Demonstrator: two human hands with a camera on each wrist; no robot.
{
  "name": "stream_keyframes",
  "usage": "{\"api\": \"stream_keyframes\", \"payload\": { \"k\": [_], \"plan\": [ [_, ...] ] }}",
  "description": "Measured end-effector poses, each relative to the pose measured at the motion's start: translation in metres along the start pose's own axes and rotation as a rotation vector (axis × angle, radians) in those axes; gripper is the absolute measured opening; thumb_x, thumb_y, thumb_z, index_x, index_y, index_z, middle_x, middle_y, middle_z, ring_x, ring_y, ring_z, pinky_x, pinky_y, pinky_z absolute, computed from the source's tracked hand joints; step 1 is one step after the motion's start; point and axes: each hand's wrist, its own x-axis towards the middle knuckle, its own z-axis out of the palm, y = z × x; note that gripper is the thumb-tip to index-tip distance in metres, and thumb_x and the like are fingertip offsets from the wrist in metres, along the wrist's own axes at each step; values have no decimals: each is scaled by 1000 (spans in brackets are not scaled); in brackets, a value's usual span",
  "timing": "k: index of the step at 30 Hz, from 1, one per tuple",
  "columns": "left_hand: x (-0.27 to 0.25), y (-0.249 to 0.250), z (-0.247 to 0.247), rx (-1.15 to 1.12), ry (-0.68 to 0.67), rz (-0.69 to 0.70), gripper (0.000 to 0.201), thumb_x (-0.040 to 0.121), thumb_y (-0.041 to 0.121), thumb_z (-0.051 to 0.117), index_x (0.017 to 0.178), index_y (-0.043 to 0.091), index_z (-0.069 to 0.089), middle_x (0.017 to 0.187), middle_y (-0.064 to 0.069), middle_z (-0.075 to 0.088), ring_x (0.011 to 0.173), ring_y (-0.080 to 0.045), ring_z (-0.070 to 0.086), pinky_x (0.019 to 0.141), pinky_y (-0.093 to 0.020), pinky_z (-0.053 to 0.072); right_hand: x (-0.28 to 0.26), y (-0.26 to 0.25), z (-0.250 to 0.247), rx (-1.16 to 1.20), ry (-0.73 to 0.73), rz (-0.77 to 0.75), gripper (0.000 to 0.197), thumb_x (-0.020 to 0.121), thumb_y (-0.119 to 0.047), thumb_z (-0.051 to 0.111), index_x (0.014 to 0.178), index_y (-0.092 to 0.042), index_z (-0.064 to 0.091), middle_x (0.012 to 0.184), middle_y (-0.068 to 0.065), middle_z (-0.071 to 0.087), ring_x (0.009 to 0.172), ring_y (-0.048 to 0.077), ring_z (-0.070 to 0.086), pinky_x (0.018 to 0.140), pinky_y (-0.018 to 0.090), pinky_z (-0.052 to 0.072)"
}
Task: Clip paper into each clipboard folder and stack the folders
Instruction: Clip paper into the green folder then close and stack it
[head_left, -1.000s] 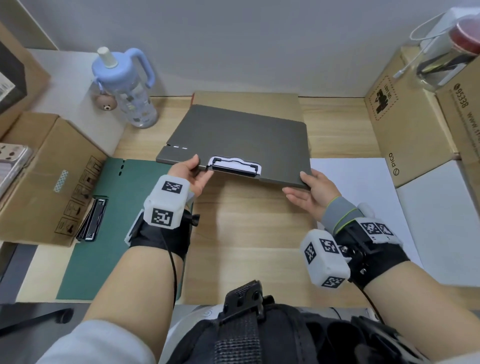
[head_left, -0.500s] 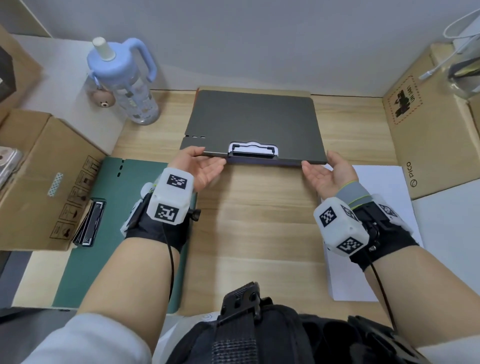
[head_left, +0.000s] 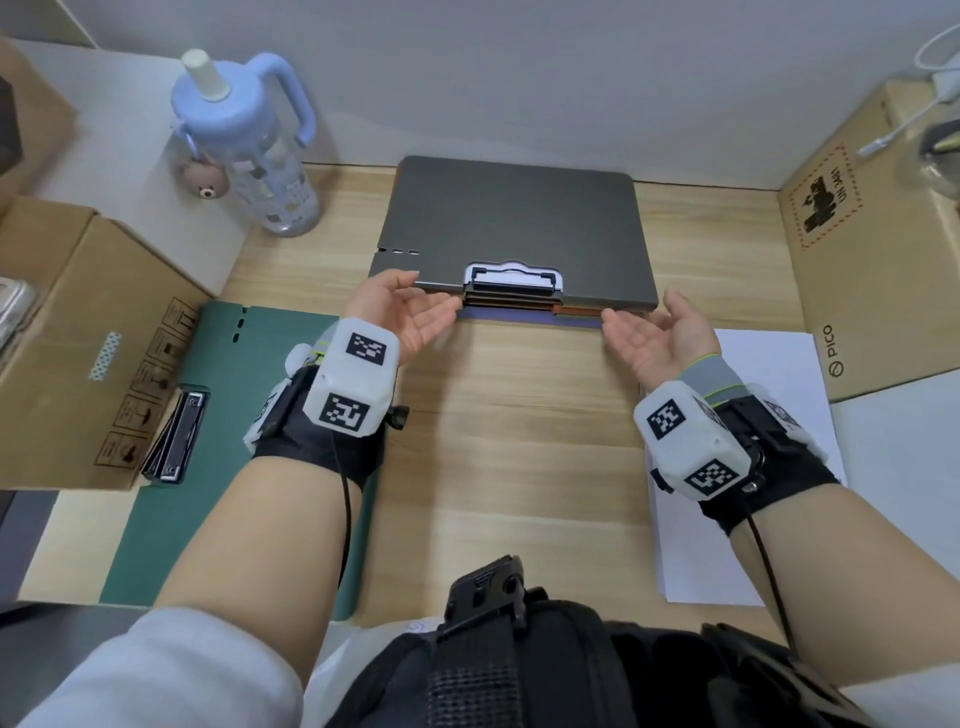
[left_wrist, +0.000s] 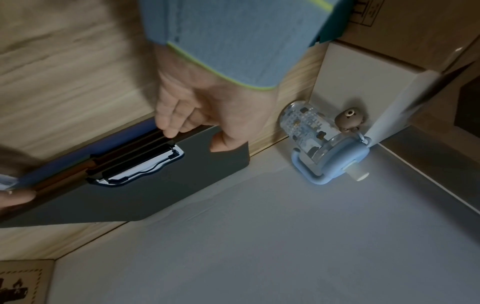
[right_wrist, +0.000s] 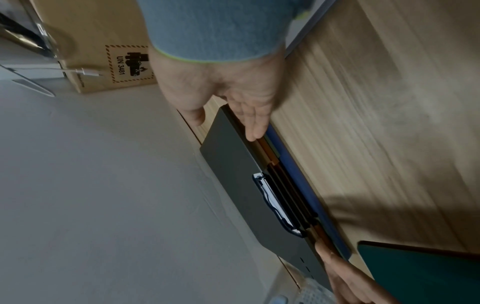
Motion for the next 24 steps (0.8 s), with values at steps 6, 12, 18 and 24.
{"api": "stream_keyframes", "payload": {
  "k": [6,12,18,24],
  "plan": [
    [-18,-14,-9,297,66,34,19,98,20,35,95,17,54,84,-2,68,73,-13,66,71,-25,48,-18,22,2,-142,-75,81,14,98,-21,47,103,-9,42,112,20,58,88,30,63,61,31,59],
    [-36,-32,-39,684,257,125,17,98,14,38,105,19,53,92,-3,61,68,-8,53,60,-20,37,-33,59,10,-259,-176,180,8,97,-14,44,91,-10,46,94,18,64,70,26,70,57,31,59],
    [-47,-33,-108,964,612,342,37,91,7,51,128,8,55,132,-8,58,123,-23,53,102,-26,37,-45,106,27,-426,-235,308,4,97,-13,44,94,-11,47,94,16,63,82,26,64,55,29,58],
    [-70,-17,-172,1069,862,317,52,88,11,54,139,8,45,144,-12,45,133,-27,43,108,-31,32,-58,146,40,-587,-284,378,17,96,-12,45,112,-7,43,101,16,61,97,30,58,74,35,53]
  ]
}}
